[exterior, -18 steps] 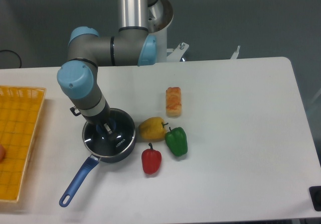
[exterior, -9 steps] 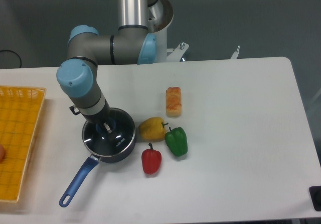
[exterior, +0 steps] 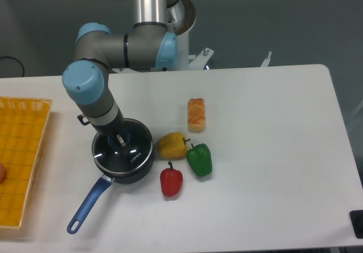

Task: Open the lid
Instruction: 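Lift the glass lid off the saucepan and carry it toward the peppers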

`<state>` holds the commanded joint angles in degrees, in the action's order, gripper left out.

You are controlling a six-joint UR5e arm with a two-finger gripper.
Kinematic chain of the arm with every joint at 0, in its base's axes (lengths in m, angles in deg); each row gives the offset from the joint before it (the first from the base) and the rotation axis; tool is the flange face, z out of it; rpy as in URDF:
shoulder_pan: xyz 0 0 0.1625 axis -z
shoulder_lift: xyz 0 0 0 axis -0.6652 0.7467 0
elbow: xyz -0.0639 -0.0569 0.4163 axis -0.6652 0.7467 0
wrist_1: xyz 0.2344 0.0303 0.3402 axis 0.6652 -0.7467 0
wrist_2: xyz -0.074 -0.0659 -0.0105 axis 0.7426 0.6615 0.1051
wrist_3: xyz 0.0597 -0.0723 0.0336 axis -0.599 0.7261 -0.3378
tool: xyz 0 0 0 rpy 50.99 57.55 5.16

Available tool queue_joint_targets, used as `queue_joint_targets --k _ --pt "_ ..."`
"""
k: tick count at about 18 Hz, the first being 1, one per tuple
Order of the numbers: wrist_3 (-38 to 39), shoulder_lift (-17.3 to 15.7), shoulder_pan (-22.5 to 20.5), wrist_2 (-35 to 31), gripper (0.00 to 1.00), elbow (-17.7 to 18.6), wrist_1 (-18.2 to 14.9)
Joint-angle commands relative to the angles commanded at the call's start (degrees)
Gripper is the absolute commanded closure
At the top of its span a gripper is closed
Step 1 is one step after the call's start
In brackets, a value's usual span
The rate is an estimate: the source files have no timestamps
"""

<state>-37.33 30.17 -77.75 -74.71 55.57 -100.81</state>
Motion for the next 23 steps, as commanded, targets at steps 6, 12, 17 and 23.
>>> queue_joint_targets --k 6,12,17,23 --pt "-0.26 -1.85 -3.25 0.0 0.33 -0.09 -1.32" --pt "-4.48 -2.81 -7.73 0.17 0.33 -0.18 -1.5" --pt "-8.43 -3.51 -12.03 1.76 0.33 -0.26 -2.55" --pt "-13.62 -3.87 -16.96 1.85 0.33 -0.26 -3.43"
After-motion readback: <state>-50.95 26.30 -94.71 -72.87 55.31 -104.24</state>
